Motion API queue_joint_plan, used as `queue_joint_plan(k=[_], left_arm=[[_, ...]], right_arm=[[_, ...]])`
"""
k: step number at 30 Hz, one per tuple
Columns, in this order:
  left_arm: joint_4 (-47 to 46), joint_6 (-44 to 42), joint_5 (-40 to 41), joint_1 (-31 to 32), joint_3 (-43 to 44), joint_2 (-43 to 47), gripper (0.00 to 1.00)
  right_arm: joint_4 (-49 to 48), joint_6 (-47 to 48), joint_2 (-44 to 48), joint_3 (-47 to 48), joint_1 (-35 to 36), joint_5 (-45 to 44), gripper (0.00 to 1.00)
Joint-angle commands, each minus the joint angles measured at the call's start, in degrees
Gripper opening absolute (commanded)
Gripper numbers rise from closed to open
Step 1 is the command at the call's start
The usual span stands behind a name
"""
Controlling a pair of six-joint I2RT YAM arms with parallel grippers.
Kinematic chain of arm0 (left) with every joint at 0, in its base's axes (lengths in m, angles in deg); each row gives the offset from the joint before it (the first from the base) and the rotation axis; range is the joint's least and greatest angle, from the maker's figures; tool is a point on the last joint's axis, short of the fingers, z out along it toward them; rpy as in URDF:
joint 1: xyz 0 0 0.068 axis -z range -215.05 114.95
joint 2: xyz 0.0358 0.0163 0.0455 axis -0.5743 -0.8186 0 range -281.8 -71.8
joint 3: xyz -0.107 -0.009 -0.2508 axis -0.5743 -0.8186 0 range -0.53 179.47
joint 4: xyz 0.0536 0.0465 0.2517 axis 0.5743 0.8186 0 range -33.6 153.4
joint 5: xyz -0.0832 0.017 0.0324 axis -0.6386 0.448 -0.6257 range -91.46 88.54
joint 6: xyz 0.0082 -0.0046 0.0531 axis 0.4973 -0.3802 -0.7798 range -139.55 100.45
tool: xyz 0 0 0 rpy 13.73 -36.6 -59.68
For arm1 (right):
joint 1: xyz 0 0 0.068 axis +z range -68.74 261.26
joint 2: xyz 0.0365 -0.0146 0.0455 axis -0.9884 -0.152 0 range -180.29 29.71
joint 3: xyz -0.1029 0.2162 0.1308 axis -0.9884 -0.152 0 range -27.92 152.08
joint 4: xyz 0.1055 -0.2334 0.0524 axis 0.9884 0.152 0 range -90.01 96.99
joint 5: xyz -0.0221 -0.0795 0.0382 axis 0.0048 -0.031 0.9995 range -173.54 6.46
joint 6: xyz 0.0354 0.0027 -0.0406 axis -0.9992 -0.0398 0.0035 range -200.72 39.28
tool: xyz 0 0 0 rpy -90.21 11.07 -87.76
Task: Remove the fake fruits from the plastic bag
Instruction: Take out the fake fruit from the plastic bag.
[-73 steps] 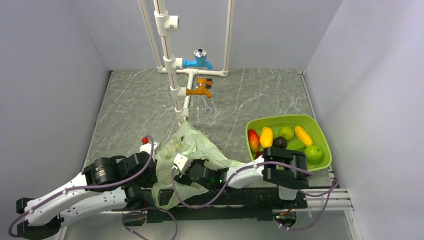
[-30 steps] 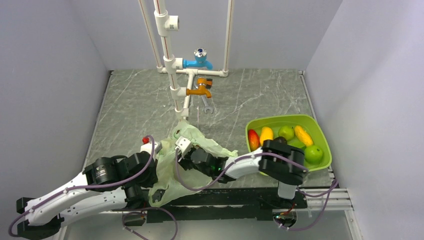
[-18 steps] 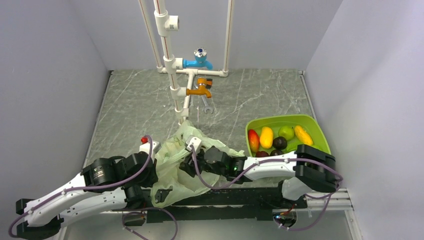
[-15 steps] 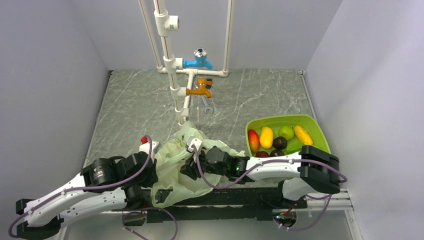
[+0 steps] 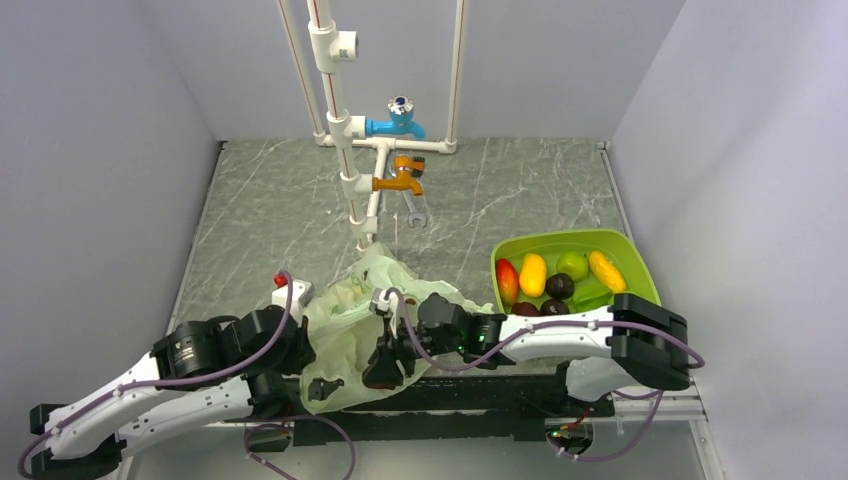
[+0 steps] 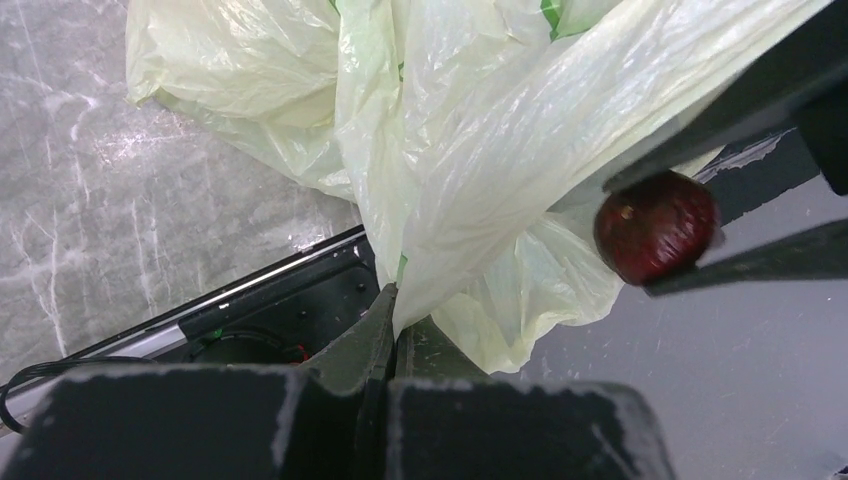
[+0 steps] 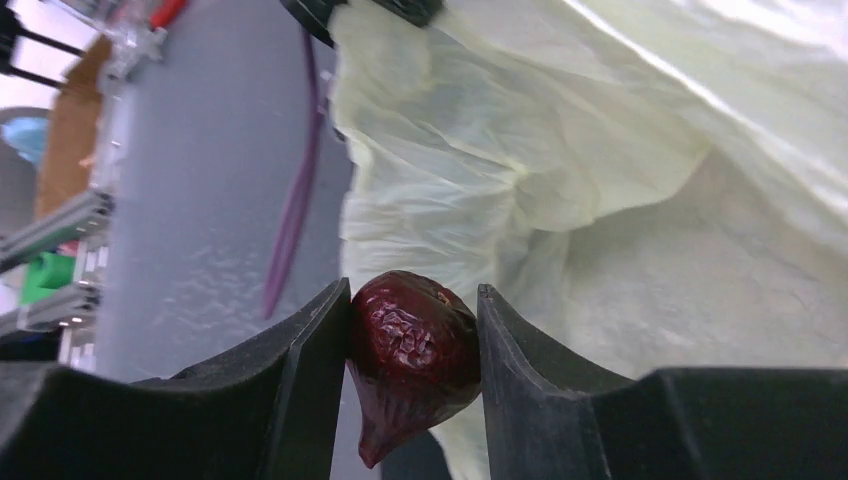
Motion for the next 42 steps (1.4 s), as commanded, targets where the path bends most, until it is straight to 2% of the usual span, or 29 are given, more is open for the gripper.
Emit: queue_joint_plan(k=[1,4,11,15,24,29,31,32,34,36,38,40,42], left_arm=[[-2.7,0.0,-0.2,0.2,0.5,-0.6,0.0],[-3.9,-0.7,-1.6,0.2,0.3,-1.7,0.0],[-7.7,-2.2,-4.1,0.2,1.3,-3.6,0.0],[-7.7,-2.9,-3.9,0.2,2.6,-4.7,0.0],[-8.0,-3.6,-3.0,0.2,3.3,-6.1,0.0],[-5.5,-2.7,-0.4,0.2,3.4,-5.7,0.0],[-4.8,-1.8,0.7,0.2,3.2,-5.3,0.0],[-4.7,-1.4,1.0,0.2,3.0,-5.2,0.0],[-4.4,-0.8,1.7,0.2,3.0,-4.7,0.0],[-4.0,-0.5,2.1,0.2,3.0,-4.2,0.0],[-3.8,-0.4,2.2,0.2,3.0,-3.7,0.0],[-3.9,-0.3,2.1,0.2,2.8,-3.2,0.0],[-4.0,-0.4,2.0,0.3,2.7,-3.1,0.0]], right_arm=[[-7.6,-6.4,5.4,-0.6,-1.2,3.6,0.06],[-10.6,-10.3,5.9,-2.2,-4.0,0.5,0.04],[-23.4,-20.3,2.3,-5.7,-10.8,8.4,0.04],[-34.0,-28.0,-0.7,-7.8,-13.9,14.5,0.04],[-42.3,-39.8,-2.9,-8.0,-16.5,21.3,0.03],[-56.9,-52.6,-5.3,-8.7,-19.4,28.9,0.03],[-59.9,-55.4,-4.7,-9.2,-21.0,30.9,0.03],[-59.0,-55.2,-3.6,-9.3,-21.5,31.8,0.02],[-50.3,-49.2,0.6,-9.0,-22.3,32.6,0.02],[-35.2,-39.4,6.9,-7.6,-22.7,31.8,0.02],[-15.4,-28.1,13.6,-5.0,-23.0,28.7,0.02],[3.4,-16.7,20.1,-0.7,-23.7,20.0,0.0],[17.1,-10.4,25.5,2.0,-24.2,7.4,0.0]])
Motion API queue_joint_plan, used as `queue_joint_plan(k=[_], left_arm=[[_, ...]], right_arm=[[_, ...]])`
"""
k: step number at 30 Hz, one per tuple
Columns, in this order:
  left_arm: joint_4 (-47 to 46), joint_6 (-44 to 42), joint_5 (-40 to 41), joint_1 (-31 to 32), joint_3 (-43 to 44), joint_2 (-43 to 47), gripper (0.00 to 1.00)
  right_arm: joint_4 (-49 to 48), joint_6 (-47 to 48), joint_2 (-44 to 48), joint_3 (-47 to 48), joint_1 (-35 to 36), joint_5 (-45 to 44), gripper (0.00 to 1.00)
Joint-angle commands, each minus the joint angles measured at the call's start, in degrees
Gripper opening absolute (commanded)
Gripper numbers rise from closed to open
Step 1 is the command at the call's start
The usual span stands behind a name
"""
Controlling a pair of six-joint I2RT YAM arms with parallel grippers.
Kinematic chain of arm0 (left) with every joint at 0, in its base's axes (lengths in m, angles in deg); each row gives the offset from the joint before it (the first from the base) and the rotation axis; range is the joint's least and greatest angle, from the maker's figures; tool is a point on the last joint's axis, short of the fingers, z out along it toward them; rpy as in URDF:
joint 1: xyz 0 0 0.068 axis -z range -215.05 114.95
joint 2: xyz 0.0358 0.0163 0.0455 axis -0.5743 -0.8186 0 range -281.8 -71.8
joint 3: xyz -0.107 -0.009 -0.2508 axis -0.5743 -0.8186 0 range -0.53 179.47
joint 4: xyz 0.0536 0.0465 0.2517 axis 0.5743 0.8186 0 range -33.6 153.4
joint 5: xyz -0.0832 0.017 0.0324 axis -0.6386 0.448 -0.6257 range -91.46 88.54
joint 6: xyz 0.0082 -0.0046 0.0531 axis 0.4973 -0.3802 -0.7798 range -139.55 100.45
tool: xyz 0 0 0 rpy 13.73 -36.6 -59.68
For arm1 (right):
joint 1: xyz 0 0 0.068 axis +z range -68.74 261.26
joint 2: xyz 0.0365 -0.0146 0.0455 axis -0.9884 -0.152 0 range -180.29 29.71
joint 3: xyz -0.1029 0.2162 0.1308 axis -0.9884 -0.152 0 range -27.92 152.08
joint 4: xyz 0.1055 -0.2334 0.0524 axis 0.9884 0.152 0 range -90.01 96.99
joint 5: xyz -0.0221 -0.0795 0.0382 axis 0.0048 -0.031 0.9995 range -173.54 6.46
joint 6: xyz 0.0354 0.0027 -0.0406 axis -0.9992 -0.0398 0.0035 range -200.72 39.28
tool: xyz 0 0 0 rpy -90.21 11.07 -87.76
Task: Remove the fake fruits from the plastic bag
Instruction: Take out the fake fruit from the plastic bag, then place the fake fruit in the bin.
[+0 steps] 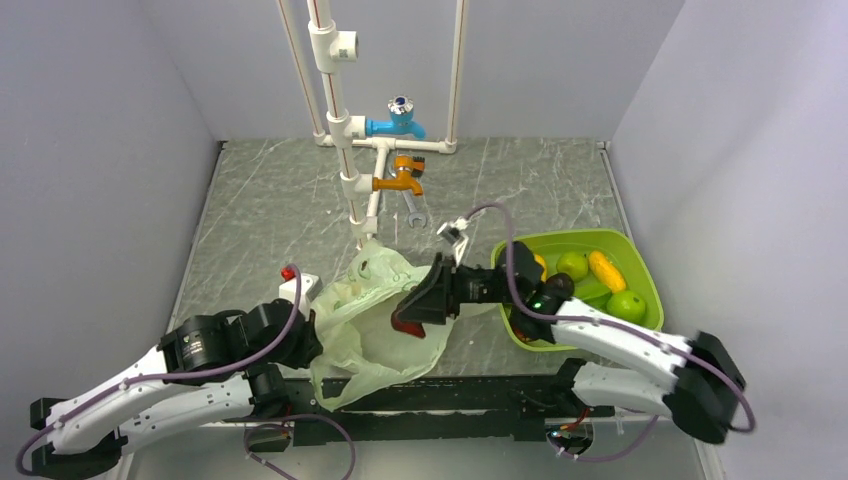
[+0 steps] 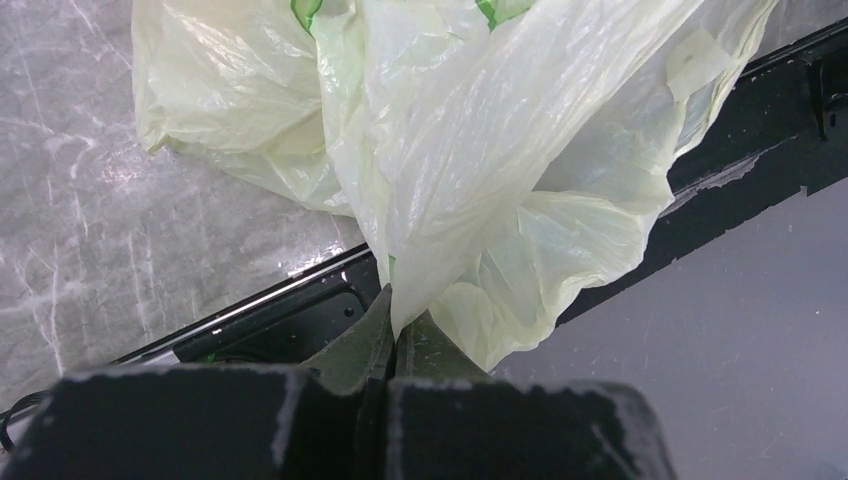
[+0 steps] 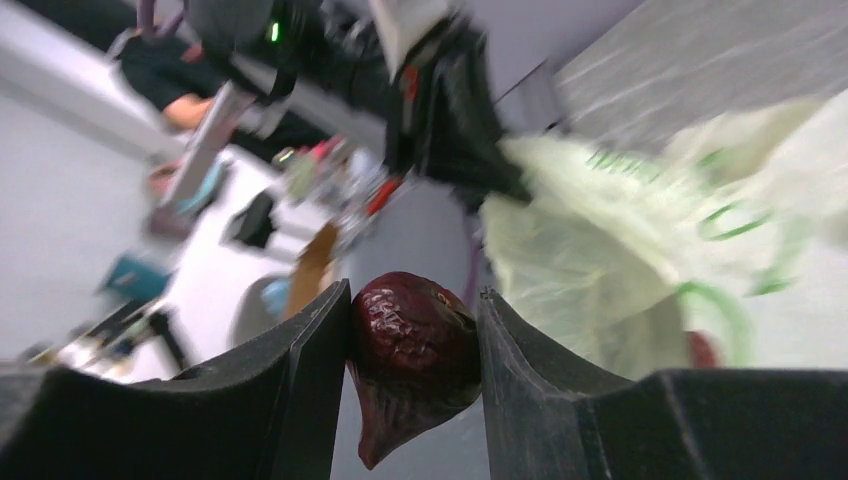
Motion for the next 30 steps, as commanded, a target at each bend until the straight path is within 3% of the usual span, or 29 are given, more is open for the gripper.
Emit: queue_joint_plan(k=[1,6,12,16,22,30], left_arm=[[-0.2,1.0,1.2,0.2,1.3,0.7,0.0],[-0.3,0.7,1.3,0.2,1.4,0.2,0.0],[-0.5,0.8,1.0,0.2,1.1,-0.3,0.0],[-0.6,0.7,0.7,0.2,1.0,-0.4,0.0],[-0.6,0.6,0.4,0.2,0.9,-0.8,0.0],[-0.5,0.6,0.6,0.2,0.8,0.0,0.0]], right_arm=[[37.6,21.6,11.6,9.2,-1.3,-24.9,0.0],[48.9,22.8,19.1,12.1,-1.8,-42.6,0.0],[75.1,2.7,21.0,17.5,-1.8,-84.3,0.0],[86.2,-7.8,18.5,19.8,-3.1,-96.9,0.0],[90.6,-6.6,8.7,22.6,-12.4,-100.4,0.0],[73.3,6.4,4.2,15.9,-28.5,-89.1,0.0]])
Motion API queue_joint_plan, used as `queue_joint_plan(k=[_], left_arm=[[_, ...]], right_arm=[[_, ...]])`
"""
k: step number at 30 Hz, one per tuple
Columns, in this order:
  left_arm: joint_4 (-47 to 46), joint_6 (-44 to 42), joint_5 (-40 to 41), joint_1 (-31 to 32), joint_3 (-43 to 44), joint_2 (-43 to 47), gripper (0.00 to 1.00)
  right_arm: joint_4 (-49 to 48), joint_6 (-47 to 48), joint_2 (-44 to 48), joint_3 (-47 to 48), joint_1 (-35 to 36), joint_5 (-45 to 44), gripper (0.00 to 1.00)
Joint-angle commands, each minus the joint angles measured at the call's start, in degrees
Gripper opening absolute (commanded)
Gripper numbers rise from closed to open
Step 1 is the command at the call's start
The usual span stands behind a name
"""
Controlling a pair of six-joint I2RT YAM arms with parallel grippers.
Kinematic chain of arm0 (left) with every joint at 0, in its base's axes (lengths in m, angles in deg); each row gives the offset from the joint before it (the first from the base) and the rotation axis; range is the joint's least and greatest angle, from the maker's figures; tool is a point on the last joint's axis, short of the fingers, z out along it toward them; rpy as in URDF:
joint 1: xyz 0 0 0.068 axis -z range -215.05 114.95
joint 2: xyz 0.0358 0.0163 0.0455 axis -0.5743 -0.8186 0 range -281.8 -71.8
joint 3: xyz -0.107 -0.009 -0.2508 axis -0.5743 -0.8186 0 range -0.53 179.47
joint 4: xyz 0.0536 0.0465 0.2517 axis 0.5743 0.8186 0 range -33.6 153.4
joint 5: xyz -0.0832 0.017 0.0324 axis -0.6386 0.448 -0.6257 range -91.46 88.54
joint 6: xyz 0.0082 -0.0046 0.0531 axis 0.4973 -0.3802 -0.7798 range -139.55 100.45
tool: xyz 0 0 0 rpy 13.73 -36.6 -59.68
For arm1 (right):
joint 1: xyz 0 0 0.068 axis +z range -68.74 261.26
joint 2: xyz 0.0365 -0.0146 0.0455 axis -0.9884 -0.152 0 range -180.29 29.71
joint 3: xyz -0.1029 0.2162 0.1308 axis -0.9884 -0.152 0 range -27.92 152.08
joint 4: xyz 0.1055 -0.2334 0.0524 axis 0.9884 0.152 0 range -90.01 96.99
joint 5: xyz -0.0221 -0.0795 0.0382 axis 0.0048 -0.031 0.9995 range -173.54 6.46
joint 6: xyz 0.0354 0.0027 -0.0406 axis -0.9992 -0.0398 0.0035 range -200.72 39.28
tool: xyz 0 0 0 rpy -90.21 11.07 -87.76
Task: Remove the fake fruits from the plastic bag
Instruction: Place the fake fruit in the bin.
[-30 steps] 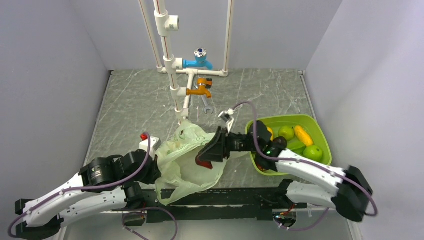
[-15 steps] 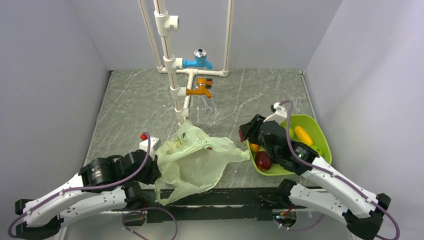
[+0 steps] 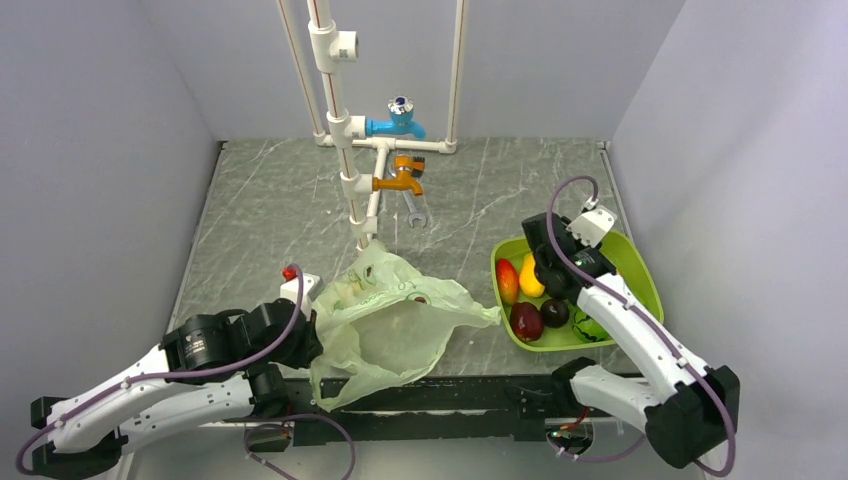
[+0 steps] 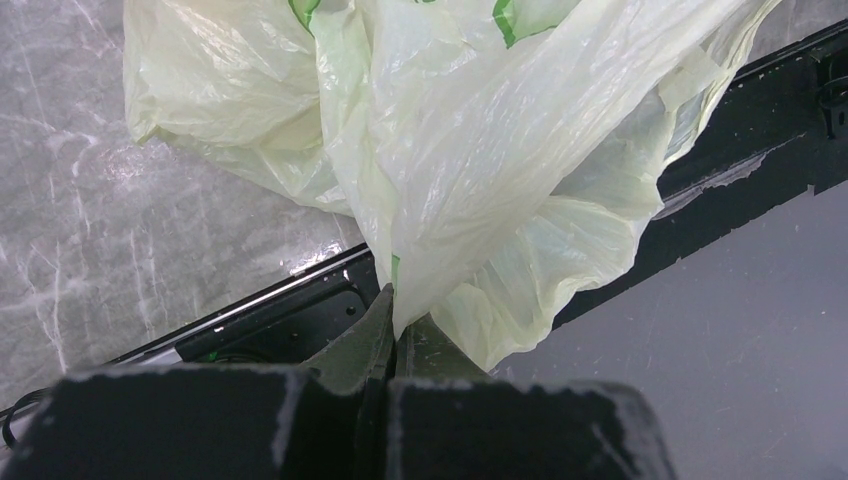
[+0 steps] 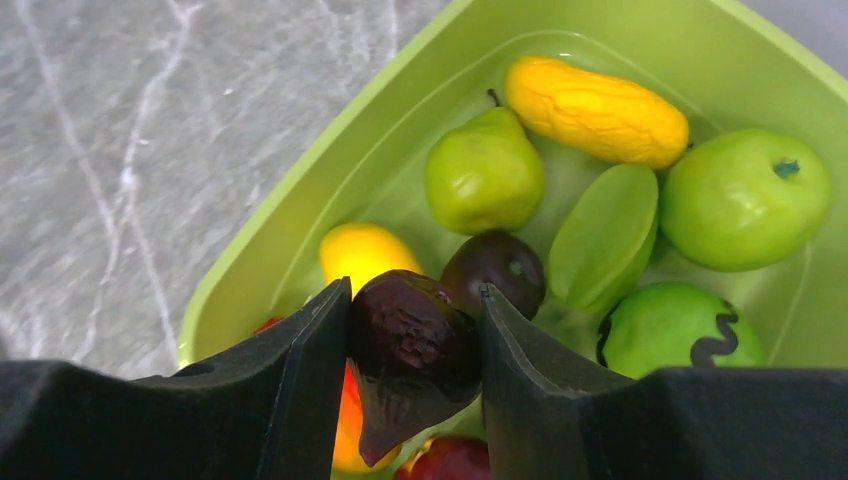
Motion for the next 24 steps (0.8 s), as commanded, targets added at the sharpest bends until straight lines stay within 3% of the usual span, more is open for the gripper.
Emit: queue_joint_plan(k=[1,10,14,18,24], left_arm=[[-0.6,0.6,0.4,0.2,0.8,0.6,0.0],[-0.9,0.1,0.3,0.2,0.7,0.6,0.0],[-1.0,-0.3,0.2,0.2,0.8,0.1,0.0],[-1.1,-0.4,0.1,0.2,0.8,-0.4,0.0],[-1.1,-0.3,0.1,0.2,0.8,-1.0,0.0]], right_arm=[[-9.5,7.3,-2.5,-1.9,-5.5,5.3,0.04],[-12.0,9.0,-4.6,-4.6,-5.8,9.8,0.5],[-12.8,10.9,-3.4,-5.3,-5.7,11.7,0.83],[-12.2,12.2,-2.3,-4.9,-5.7,13.0,0.92],[-15.7,19.1,2.5,-4.0,-5.2,20.8,0.93]])
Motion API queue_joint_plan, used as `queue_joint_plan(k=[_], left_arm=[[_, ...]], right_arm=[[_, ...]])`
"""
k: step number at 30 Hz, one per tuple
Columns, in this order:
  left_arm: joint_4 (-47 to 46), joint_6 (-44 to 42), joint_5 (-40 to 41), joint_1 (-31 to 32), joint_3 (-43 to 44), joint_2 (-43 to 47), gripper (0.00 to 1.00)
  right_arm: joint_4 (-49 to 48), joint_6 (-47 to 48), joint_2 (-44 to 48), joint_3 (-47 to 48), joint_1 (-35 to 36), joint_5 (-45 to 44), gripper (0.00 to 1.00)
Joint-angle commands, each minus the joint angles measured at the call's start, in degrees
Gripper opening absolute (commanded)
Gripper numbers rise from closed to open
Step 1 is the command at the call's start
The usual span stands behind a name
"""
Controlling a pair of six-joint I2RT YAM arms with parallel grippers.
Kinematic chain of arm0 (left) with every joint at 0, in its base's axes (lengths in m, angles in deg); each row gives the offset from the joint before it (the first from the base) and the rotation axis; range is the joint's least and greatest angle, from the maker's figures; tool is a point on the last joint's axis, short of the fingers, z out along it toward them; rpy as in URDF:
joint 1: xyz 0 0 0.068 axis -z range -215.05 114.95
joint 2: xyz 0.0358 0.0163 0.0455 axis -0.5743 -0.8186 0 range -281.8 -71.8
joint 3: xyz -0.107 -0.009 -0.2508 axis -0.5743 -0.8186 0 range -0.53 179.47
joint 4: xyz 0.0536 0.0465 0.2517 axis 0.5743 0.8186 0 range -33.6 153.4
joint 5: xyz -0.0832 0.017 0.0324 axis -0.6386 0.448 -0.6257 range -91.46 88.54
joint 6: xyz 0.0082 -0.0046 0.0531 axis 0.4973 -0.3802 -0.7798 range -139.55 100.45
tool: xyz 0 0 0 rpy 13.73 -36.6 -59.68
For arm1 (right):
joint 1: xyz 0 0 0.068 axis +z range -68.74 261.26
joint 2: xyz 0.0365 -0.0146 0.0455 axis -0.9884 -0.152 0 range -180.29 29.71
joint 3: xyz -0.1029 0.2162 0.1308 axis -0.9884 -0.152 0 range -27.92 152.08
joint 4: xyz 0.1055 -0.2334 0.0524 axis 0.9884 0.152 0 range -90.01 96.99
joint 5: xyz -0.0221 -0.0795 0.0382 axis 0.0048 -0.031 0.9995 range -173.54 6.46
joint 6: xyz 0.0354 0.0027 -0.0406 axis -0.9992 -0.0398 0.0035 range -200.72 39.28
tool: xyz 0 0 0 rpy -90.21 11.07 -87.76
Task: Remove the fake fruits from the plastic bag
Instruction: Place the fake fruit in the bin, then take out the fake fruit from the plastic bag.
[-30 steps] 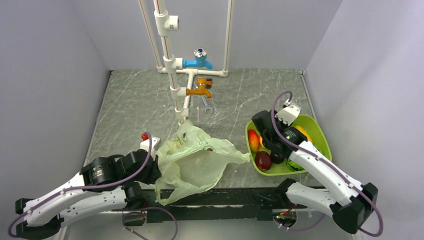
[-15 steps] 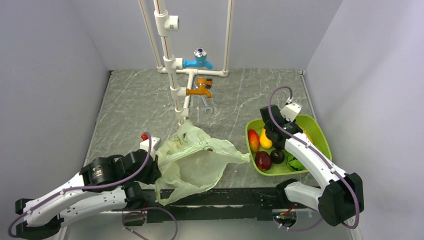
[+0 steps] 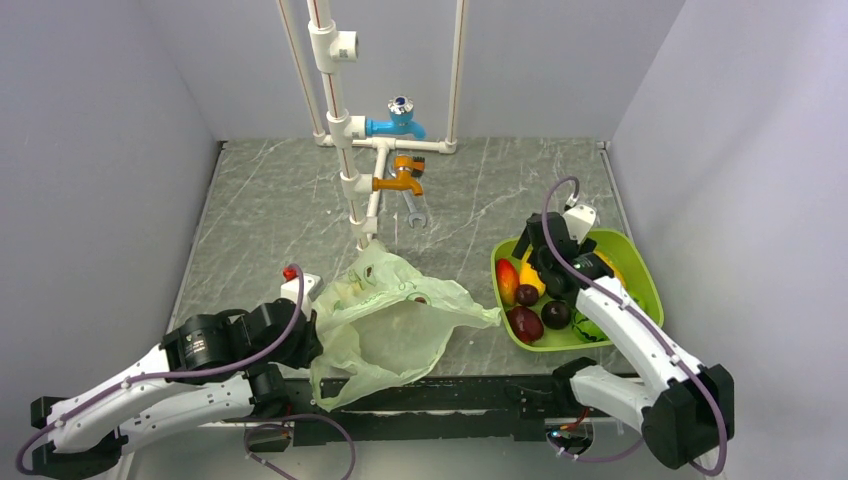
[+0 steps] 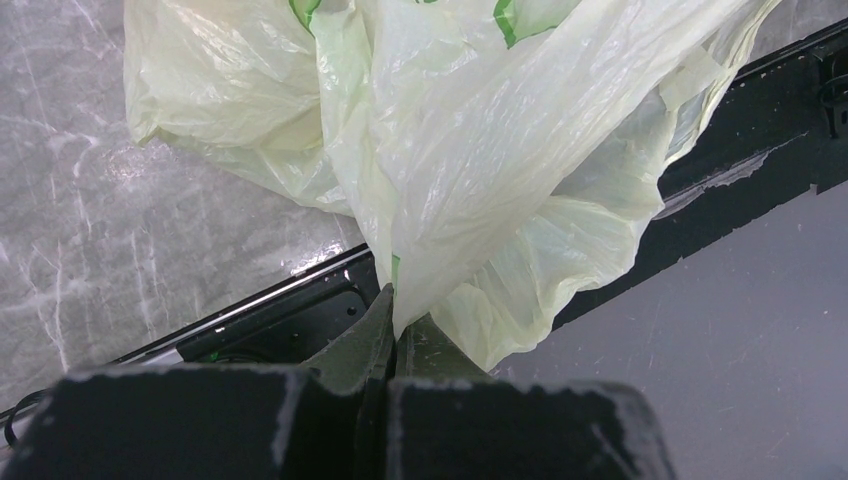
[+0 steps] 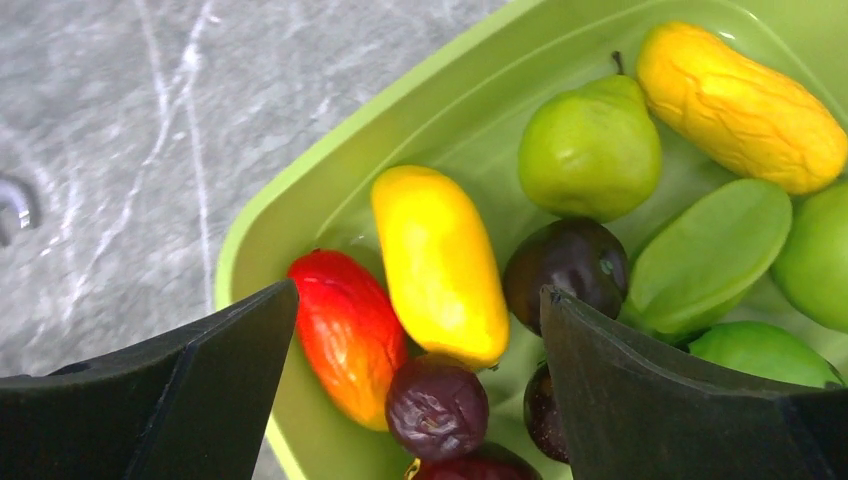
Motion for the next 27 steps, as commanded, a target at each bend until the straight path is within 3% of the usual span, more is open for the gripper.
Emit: queue_joint_plan(k=[1,13,20,27], left_arm=[[-1.1,-0.1,0.2,0.2,0.8,-1.0,0.0],[-1.1,-0.4,0.3,0.2,1.0,-2.5,0.0],[-1.0,-0.2,0.6,0.2,1.2,-3.5,0.0],[-0.6,0.4,1.0,0.2,1.0,-3.5,0.0]], right_arm=[[-4.5,6.7,5.1,1.5,0.7,7.1,0.93],[-18.8,15.0,19.5,1.8,7.9,34.6,0.93],[-26.6,21.8,17.2,2.6,25.6,42.9,0.89],[-32.3,26.2,10.2,0.2,41.9,40.8,0.79]])
